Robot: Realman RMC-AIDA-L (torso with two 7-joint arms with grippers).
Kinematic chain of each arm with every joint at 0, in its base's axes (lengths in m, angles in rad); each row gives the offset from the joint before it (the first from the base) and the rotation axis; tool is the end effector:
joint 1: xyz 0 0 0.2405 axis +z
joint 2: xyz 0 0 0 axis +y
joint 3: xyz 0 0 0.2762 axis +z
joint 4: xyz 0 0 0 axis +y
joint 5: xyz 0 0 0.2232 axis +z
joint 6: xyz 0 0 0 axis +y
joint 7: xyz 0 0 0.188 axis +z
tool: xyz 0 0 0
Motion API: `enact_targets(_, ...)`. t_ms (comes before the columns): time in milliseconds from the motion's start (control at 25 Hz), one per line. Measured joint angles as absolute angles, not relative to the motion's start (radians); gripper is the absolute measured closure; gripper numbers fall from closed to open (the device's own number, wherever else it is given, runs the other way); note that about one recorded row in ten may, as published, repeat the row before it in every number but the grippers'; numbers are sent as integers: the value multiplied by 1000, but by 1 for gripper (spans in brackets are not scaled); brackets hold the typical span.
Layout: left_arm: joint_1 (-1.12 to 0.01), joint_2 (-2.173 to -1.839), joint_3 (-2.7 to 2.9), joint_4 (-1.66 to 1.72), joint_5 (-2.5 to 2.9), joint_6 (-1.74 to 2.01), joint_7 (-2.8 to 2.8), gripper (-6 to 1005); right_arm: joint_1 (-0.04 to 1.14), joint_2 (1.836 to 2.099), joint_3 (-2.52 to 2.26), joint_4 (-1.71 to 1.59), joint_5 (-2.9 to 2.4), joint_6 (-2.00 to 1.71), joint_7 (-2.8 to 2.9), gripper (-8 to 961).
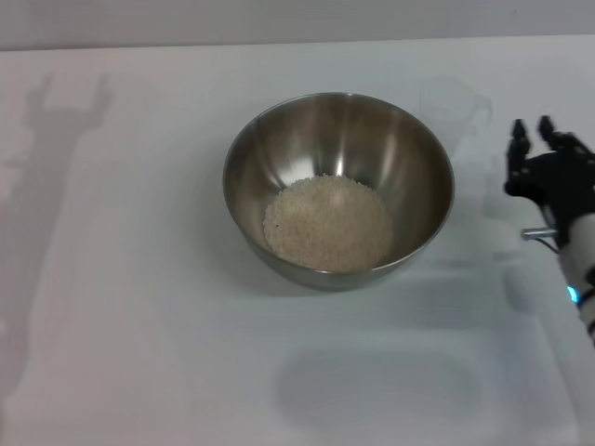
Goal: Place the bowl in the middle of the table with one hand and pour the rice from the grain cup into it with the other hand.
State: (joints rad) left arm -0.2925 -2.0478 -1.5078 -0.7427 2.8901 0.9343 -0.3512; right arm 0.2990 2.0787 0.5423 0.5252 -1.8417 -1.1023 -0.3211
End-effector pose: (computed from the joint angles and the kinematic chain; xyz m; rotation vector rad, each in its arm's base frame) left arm -0.2709 0.4326 0.0605 -1.4084 -0.5000 -1.0659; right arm 0.3261 0.3498 -0.0843 -1.5704 0.5651 0.5610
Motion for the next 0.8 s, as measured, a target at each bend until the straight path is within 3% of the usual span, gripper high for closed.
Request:
enact_targets(360, -291, -2050, -1508, -734, 2890, 935, -345, 140, 249, 2078, 578, 532, -1838, -1425, -320, 696)
enact_targets(800, -293, -2058, -1504, -728, 2890, 937, -266, 140, 391, 2055, 632, 349, -1889, -1498, -82, 637)
